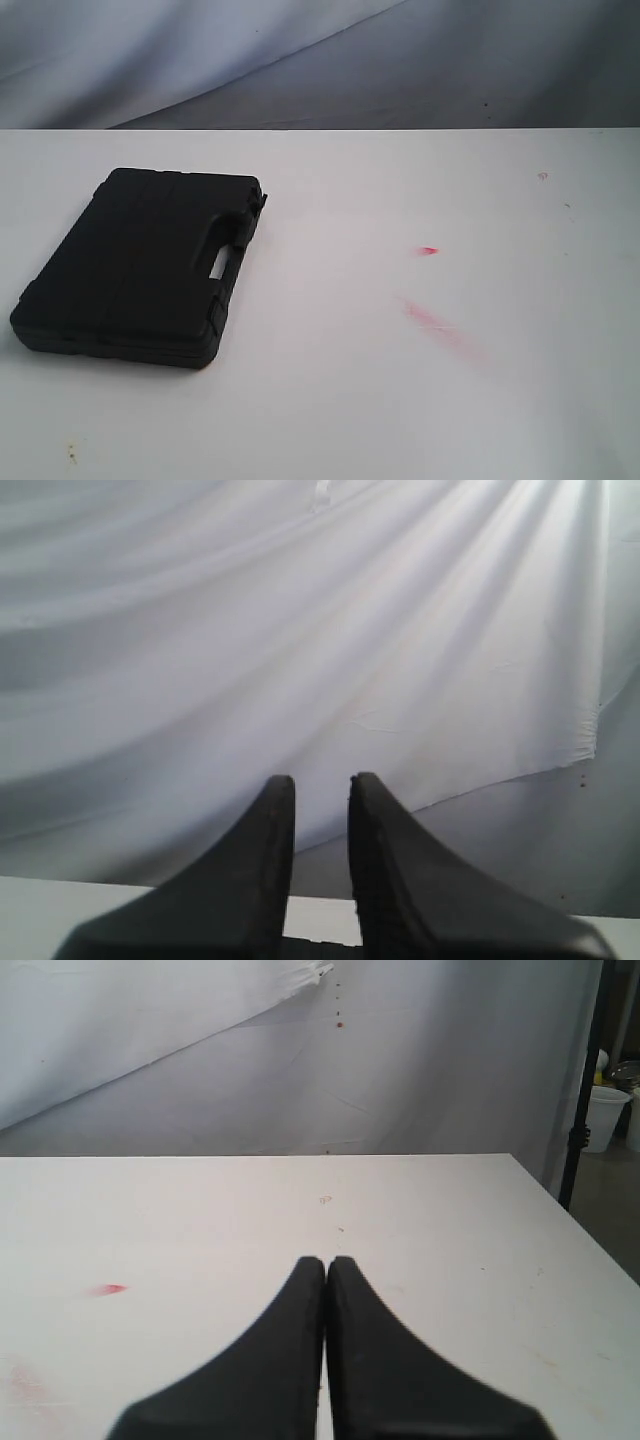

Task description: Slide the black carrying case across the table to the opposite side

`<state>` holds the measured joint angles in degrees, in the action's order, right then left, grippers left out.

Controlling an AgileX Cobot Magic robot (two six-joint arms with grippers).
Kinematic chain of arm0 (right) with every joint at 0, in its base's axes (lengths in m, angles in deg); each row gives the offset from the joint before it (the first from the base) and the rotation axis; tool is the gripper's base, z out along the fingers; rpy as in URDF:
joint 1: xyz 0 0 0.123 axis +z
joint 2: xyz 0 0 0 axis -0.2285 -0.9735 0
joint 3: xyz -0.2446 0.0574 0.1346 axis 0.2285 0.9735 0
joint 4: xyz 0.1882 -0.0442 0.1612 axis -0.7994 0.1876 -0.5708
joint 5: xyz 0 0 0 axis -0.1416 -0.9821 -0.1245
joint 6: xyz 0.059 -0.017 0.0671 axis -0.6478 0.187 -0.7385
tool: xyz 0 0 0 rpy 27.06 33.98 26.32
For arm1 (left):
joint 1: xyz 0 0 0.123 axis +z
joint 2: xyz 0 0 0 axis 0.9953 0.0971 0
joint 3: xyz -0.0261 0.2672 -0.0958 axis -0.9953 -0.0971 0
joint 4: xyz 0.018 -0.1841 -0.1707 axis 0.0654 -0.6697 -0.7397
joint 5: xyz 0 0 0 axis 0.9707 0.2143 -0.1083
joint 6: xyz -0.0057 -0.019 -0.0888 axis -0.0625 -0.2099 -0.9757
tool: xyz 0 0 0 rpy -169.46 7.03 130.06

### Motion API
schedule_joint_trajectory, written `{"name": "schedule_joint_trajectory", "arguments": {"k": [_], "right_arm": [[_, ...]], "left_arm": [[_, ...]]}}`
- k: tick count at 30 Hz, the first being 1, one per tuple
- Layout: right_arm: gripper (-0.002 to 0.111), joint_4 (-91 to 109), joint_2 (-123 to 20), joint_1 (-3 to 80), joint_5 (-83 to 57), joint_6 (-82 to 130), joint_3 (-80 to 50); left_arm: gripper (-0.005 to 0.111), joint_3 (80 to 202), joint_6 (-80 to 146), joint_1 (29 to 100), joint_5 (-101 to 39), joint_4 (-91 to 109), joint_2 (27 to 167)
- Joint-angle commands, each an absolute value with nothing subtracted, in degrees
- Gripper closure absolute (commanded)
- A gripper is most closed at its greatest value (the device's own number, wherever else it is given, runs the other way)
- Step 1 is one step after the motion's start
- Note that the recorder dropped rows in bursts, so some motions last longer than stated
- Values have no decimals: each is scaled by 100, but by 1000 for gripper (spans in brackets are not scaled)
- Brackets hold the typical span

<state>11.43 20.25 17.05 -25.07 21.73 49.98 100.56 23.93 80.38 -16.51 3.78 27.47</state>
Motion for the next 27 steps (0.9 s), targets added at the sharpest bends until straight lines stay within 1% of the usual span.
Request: {"name": "schedule_joint_trajectory", "arguments": {"k": [1,4,9,27], "right_arm": [[108,1096,2039,1665,-2519,2167,5020],[108,1096,2039,1665,-2519,2167,5020],[108,1096,2039,1665,-2519,2167,5020],[108,1096,2039,1665,-2519,2167,5020]], "left_arm": [[86,10424,2340,8044,-1582,386,2742],[86,10578,2382,8044,-1673,402,2742],[86,10578,2196,8044,-2208,385,2742],[86,10578,2197,8044,-2203,385,2742]]}}
